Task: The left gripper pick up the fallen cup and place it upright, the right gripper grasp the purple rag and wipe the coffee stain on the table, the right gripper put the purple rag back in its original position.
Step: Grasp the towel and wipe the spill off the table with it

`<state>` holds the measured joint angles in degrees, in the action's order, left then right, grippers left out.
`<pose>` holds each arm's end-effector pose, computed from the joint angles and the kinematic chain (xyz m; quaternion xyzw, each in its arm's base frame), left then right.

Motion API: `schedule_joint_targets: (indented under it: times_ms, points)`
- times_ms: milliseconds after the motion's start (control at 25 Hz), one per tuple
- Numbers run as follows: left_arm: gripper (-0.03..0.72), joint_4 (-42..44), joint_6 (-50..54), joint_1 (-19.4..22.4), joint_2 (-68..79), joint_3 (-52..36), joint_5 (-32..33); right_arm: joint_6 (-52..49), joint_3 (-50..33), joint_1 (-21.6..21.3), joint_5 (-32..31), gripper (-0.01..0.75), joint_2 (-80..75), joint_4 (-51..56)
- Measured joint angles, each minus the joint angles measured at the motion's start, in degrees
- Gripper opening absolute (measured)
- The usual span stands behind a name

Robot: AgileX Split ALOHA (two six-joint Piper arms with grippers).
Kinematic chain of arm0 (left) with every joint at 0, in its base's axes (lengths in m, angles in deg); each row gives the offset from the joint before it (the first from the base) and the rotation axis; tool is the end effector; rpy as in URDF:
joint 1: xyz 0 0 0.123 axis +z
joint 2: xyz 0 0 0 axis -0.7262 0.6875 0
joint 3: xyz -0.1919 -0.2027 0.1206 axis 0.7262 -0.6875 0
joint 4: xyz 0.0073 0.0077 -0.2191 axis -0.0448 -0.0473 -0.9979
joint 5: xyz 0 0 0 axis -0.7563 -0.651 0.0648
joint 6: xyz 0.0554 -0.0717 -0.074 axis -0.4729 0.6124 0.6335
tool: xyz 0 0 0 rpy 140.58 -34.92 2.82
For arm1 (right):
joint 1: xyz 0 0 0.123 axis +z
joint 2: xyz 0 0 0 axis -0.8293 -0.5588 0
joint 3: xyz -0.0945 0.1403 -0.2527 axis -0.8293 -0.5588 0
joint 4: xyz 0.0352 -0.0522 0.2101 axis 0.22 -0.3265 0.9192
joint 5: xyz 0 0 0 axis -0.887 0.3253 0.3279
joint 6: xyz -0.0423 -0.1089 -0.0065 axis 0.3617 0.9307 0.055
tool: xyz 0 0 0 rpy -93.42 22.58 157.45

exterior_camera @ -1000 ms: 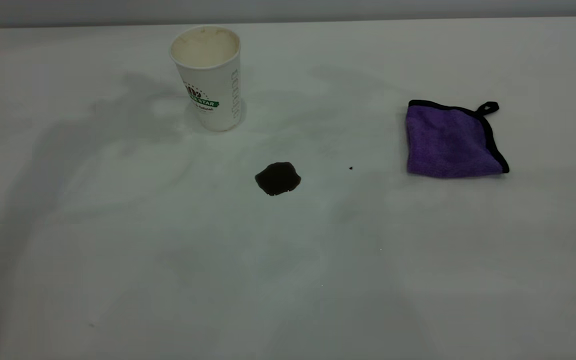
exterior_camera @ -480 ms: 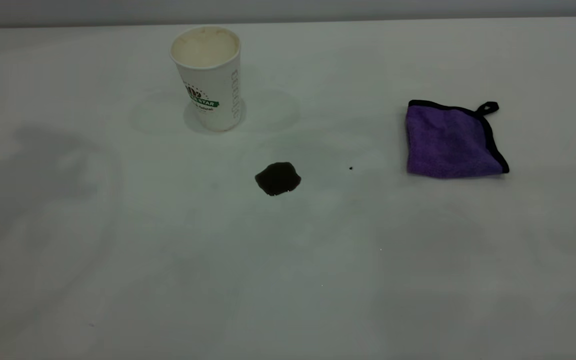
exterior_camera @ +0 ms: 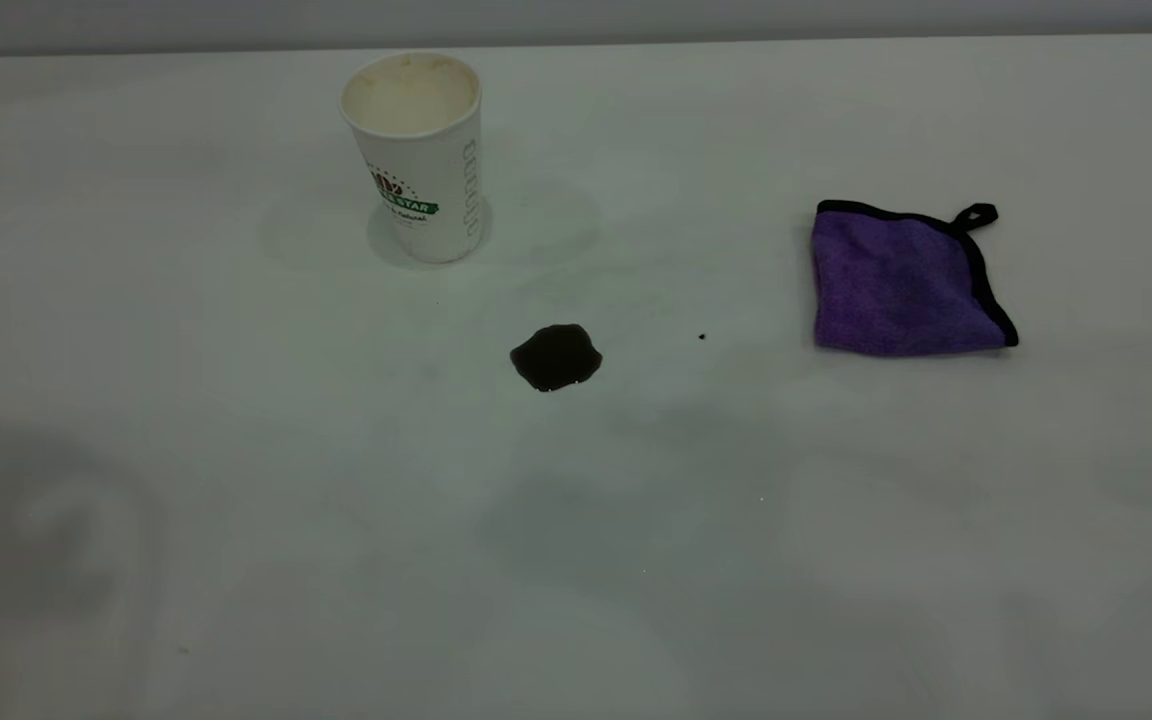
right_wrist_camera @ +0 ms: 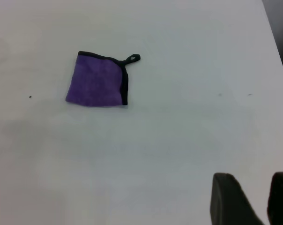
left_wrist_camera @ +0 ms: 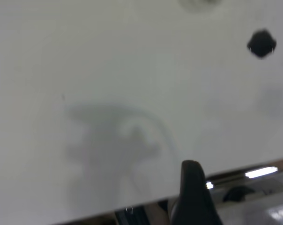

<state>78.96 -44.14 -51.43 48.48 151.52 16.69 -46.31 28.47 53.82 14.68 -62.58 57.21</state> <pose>0.1773 -0.0249 0.3733 0.0908 0.9550 -0.0407 0.2794 -0.0336 0.0029 0.2323 0.0018 0.8772 -0.0099 0.4801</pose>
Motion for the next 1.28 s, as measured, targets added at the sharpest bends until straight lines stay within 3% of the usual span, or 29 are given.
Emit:
schedule_joint_targets:
  times_ms: [520,720,920,1280]
  points:
    - [0.573,-0.21,0.02,0.07,-23.13,-26.97,0.0,0.0,0.0,0.0,0.0,0.241,0.0,0.0]
    - [0.573,-0.21,0.02,4.0,-36.32,-35.97,-1.12,0.0,0.0,0.0,0.0,0.241,0.0,0.0]
    - [0.573,-0.16,0.02,7.6,-47.97,-39.78,-1.77,0.0,0.0,0.0,0.0,0.241,0.0,0.0]
    - [0.573,1.58,0.87,7.98,-62.7,-40.6,-2.29,0.0,0.0,0.0,0.0,0.241,0.0,0.0]
